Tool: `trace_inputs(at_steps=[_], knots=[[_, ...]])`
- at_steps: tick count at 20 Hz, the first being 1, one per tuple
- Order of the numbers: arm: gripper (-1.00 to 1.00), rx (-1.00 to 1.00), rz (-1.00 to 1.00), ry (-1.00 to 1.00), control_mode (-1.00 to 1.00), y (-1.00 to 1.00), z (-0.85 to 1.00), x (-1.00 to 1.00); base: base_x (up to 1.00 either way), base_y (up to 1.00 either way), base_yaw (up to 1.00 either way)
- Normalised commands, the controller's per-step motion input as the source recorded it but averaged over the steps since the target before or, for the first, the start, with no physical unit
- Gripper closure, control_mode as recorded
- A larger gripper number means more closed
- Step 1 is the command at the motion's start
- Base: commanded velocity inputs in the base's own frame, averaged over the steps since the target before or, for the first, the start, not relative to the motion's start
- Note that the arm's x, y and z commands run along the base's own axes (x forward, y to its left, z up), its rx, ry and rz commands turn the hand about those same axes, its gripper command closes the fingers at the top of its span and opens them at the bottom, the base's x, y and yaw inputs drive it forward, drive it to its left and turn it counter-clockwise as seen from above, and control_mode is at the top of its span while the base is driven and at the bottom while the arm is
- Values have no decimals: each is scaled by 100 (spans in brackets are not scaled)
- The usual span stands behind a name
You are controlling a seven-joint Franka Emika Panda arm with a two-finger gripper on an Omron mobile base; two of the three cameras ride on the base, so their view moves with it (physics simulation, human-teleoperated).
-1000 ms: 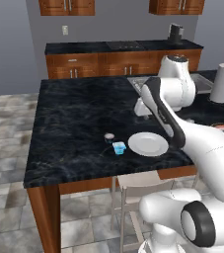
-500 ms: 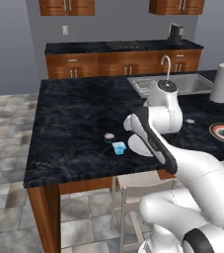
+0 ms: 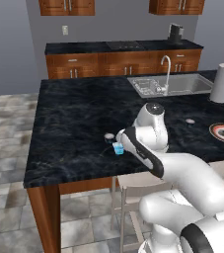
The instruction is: Place two yogurt containers on each plate.
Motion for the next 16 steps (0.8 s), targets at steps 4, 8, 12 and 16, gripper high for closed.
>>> trace_inputs(at_steps=[4,8,12,16], knots=[[-100,0,0,10,-100,0,-27,54,0,0,0],[-100,0,0,14,-100,0,-23,42,0,0,0],[-100,0,0,8,-100,11,-19,26,0,0,0],[-100,0,0,8,-100,11,-16,17,0,0,0]])
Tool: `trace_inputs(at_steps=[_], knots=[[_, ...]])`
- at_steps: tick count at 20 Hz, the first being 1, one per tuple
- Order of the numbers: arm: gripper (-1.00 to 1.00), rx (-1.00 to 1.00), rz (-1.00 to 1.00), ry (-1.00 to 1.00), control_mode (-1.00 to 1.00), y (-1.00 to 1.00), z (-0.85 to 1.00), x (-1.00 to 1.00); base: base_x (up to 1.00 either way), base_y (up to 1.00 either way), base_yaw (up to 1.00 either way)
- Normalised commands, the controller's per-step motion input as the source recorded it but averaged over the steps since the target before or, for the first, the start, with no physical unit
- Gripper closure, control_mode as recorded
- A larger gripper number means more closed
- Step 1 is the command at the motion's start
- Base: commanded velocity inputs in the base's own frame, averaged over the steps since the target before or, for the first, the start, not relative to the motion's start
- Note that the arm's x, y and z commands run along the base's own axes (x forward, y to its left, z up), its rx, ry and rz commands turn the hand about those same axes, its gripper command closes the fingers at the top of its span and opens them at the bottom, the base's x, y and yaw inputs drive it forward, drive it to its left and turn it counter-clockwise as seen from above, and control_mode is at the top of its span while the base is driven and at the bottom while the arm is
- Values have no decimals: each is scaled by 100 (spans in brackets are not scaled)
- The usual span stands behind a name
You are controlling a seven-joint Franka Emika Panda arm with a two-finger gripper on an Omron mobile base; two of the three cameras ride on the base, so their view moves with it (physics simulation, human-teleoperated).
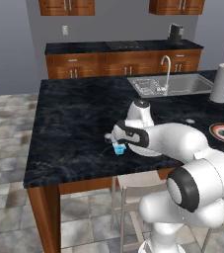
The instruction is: Place two yogurt containers on each plate.
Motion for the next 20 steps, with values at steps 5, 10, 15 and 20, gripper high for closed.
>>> trace_inputs(at_steps=[5,10,15,20], knots=[[-100,0,0,0,-100,4,-33,12,0,0,0],[-100,0,0,0,-100,3,-36,25,0,0,0],[-100,-1,0,0,-100,6,-26,27,0,0,0],[-100,-2,0,0,-100,1,-15,24,0,0,0]])
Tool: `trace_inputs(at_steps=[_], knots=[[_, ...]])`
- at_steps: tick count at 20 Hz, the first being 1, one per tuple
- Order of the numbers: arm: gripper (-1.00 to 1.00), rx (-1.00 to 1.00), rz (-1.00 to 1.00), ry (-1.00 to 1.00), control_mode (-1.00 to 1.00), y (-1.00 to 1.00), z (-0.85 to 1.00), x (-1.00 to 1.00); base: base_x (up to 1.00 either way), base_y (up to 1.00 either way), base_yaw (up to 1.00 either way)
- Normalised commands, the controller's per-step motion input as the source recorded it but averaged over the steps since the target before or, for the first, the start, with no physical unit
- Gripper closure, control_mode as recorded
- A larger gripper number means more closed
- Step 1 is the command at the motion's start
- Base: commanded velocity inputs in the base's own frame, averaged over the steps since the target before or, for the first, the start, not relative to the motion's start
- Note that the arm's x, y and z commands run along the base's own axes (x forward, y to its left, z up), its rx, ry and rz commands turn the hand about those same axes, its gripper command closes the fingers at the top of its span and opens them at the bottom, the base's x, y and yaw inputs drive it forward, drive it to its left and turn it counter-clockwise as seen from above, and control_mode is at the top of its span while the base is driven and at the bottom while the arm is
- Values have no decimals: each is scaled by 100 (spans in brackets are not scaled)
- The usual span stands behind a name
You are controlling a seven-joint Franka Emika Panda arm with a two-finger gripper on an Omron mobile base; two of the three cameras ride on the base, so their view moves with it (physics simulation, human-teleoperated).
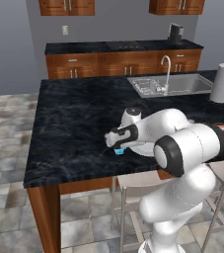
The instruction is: Place two yogurt containers on each plate.
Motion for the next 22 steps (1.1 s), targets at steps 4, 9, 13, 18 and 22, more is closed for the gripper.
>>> trace_inputs(at_steps=[4,9,13,18,22], knots=[[-100,-4,0,2,-100,1,-14,29,0,0,0],[-100,-3,0,2,-100,0,-10,23,0,0,0],[-100,0,0,2,-100,2,-6,13,0,0,0],[-100,0,0,6,-100,4,-10,0,0,0,0],[-100,0,0,4,-100,4,-9,0,0,0,0]])
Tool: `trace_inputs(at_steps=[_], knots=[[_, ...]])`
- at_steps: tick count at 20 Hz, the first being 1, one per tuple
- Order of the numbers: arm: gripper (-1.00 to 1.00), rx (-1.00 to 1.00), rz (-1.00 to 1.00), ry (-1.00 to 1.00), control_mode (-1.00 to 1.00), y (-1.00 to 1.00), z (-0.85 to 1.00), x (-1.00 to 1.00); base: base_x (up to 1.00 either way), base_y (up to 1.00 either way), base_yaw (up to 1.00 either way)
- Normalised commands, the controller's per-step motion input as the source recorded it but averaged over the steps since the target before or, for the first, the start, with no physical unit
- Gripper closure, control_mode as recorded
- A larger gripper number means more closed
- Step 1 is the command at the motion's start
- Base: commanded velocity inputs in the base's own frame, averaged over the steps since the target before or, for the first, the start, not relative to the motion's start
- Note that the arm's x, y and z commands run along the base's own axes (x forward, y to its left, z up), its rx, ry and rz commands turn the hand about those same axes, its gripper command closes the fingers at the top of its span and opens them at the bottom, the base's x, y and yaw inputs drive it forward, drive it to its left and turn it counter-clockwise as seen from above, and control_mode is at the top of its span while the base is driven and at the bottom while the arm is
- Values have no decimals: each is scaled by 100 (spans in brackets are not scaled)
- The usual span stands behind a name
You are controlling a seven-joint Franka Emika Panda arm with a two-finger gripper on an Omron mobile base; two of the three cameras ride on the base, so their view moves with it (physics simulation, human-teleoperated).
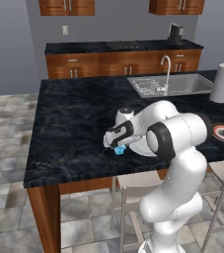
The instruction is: Place two yogurt containers on each plate.
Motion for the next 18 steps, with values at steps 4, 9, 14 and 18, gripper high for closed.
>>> trace_inputs(at_steps=[4,9,14,18], knots=[[-100,0,0,0,-100,6,-9,0,0,0,0],[-100,0,0,2,-100,5,-10,2,0,0,0],[-100,0,0,2,-100,0,-6,10,0,0,0],[100,0,0,5,-100,-8,2,4,0,0,0]])
